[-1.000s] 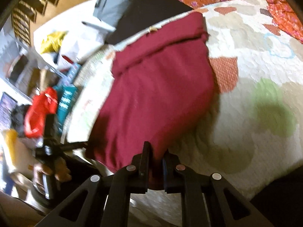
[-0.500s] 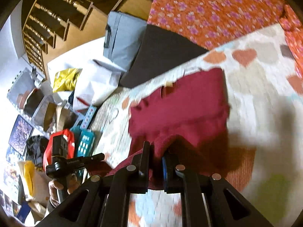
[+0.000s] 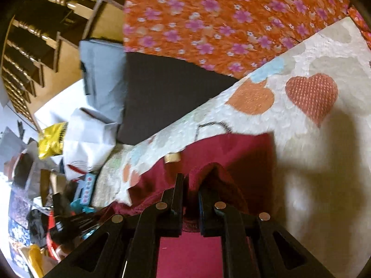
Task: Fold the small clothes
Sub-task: 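Fold the hem up toward the collar with both grippers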
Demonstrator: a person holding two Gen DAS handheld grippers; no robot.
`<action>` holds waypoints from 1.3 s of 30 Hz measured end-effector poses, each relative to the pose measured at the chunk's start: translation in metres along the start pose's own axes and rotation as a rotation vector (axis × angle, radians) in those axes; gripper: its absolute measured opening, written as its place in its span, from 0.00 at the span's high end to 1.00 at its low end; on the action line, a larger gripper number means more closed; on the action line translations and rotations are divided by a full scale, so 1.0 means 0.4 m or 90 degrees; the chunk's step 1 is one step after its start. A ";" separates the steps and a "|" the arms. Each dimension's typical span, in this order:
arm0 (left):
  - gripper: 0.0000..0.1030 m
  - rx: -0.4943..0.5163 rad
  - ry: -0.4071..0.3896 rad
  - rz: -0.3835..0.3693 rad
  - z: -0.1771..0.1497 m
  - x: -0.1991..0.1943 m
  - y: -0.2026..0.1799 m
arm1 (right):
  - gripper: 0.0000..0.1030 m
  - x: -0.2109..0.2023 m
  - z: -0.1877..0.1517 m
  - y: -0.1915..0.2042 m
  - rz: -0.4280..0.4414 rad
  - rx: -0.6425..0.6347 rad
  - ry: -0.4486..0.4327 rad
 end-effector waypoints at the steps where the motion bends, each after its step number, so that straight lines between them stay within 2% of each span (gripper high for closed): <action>1: 0.86 -0.011 0.000 -0.003 0.003 0.006 0.010 | 0.92 0.023 0.004 -0.011 -0.008 0.002 0.007; 4: 0.55 -0.026 0.015 -0.014 0.003 0.040 0.040 | 0.92 0.071 0.000 -0.034 -0.020 0.008 0.025; 6: 0.51 -0.033 0.005 -0.037 0.009 0.055 0.032 | 0.92 0.082 -0.008 -0.042 -0.020 0.011 0.028; 8: 0.41 -0.026 0.003 -0.067 0.014 0.072 0.007 | 0.92 0.085 -0.017 -0.046 -0.017 0.011 0.034; 10: 0.39 0.002 0.002 -0.065 0.015 0.089 -0.020 | 0.92 0.082 -0.016 -0.049 -0.012 0.014 0.039; 15: 0.39 0.070 0.031 -0.015 0.013 0.159 -0.064 | 0.92 0.076 -0.016 -0.043 -0.012 0.005 0.047; 18: 0.44 0.109 0.061 0.016 0.002 0.209 -0.076 | 0.92 0.074 -0.017 -0.048 -0.009 0.009 0.051; 19: 0.60 0.123 0.069 0.027 -0.004 0.221 -0.079 | 0.92 0.074 -0.019 -0.051 -0.008 0.013 0.053; 20: 0.83 0.137 0.082 0.039 -0.012 0.233 -0.082 | 0.92 0.074 -0.019 -0.053 -0.006 0.017 0.055; 21: 0.90 0.144 0.093 0.047 -0.018 0.241 -0.082 | 0.92 0.075 -0.018 -0.053 -0.006 0.018 0.056; 23: 0.94 0.153 0.090 0.047 -0.018 0.235 -0.087 | 0.92 0.072 -0.016 -0.049 -0.011 0.014 0.055; 25: 0.96 0.154 0.071 0.036 -0.002 0.210 -0.094 | 0.92 0.061 -0.008 -0.036 -0.012 0.005 0.048; 29: 0.99 0.135 -0.008 0.002 0.073 0.123 -0.100 | 0.92 0.025 0.027 -0.004 0.020 0.002 0.022; 32: 0.99 0.122 -0.028 -0.008 0.102 0.095 -0.090 | 0.92 0.015 0.053 0.022 0.027 -0.008 0.008; 34: 0.99 0.125 -0.023 -0.024 0.100 0.093 -0.091 | 0.92 0.021 0.064 0.032 0.022 -0.013 0.004; 36: 0.99 0.142 0.013 -0.050 0.085 0.108 -0.108 | 0.92 0.029 0.064 0.036 0.022 -0.012 0.006; 39: 0.88 0.183 0.059 -0.034 0.055 0.142 -0.122 | 0.92 0.040 0.050 0.027 0.020 -0.007 0.015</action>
Point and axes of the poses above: each gripper's, at about its wrist camera, not at the fingertips, and x roughly the way its jaws point, y to its left, z to its top, the point moved 7 cm from there along x, roughly the way its jaws point, and after that the axes turned 10 degrees about -z, right-handed, at the moved point
